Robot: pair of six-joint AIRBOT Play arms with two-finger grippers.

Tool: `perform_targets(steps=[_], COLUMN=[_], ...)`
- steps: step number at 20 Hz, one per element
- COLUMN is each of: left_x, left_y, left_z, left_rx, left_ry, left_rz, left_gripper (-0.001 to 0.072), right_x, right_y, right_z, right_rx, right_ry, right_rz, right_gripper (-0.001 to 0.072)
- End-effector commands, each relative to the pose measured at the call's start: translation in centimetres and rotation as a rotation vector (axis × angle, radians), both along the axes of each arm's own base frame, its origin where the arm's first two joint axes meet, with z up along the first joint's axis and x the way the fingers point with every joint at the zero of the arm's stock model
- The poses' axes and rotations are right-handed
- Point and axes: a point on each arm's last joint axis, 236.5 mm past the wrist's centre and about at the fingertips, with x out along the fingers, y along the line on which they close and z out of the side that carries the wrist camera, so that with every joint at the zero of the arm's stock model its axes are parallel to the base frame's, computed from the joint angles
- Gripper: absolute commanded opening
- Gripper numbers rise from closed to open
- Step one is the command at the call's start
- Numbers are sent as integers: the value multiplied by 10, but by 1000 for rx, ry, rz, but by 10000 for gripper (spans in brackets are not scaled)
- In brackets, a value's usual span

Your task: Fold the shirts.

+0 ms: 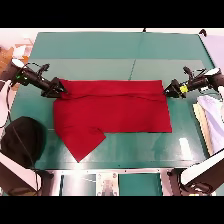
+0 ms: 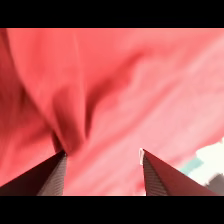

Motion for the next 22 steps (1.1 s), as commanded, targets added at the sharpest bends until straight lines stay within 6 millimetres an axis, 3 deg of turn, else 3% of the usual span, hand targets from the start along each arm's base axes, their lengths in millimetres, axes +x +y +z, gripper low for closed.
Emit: perform_targets(steps=[1,3,5,8,10,14,16,18,22], left_x=[-42,-59,-81,-136,-183,-247,-262,-253,-222], left_y=[6,13,15,7,3,-10,-17,-25,-31], left_z=[15,26,36,41,29,-9,-28,-39,-44], left_rx=[-18,37,82,120,173,204,190,144,78], left_ry=[155,137,83,28,6,15,36,7,-103], left_rz=[-44,-38,-5,69,117,238,269,344,473], left_gripper=[514,513,513,513,514,514,514,514,512], right_x=[-16,-40,-78,-139,-176,-239,-247,-244,-222], right_y=[-16,-20,-21,-14,-4,31,38,44,38], right_z=[25,44,51,46,31,-4,-16,-20,-23], right_rx=[-2,-12,-42,-60,-70,-66,-73,-43,-11], right_ry=[23,4,-2,5,30,79,60,39,-30], right_rz=[-41,-55,-70,-214,-336,-435,-474,-513,-640], right_gripper=[281,251,251,252,253,305,441,440,439])
